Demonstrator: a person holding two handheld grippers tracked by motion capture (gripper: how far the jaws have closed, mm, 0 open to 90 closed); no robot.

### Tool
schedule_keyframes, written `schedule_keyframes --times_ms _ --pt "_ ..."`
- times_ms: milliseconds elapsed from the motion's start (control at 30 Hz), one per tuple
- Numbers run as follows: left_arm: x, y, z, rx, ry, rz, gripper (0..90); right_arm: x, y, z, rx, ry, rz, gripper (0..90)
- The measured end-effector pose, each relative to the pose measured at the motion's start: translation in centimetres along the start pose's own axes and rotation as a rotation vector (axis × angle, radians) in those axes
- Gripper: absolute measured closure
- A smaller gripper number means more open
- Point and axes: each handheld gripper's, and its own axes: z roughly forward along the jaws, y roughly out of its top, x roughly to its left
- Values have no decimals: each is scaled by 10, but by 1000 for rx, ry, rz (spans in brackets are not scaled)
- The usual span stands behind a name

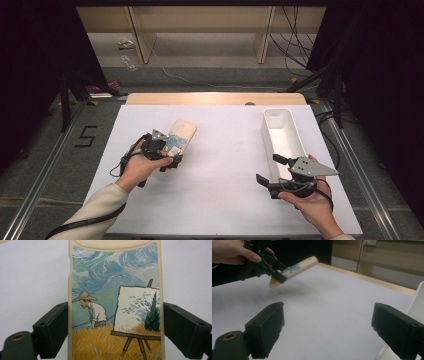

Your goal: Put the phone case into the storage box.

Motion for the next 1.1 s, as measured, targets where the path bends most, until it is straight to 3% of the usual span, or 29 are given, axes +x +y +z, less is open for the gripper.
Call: schedule_keyframes --times_ms 700,1100 --pt "-6 -8 -16 -118 -17 52 116 0 0 0 -2 0 2 123" --pt "-17 -13 -25 -179 -52 85 115 2 3 2 -12 0 13 119"
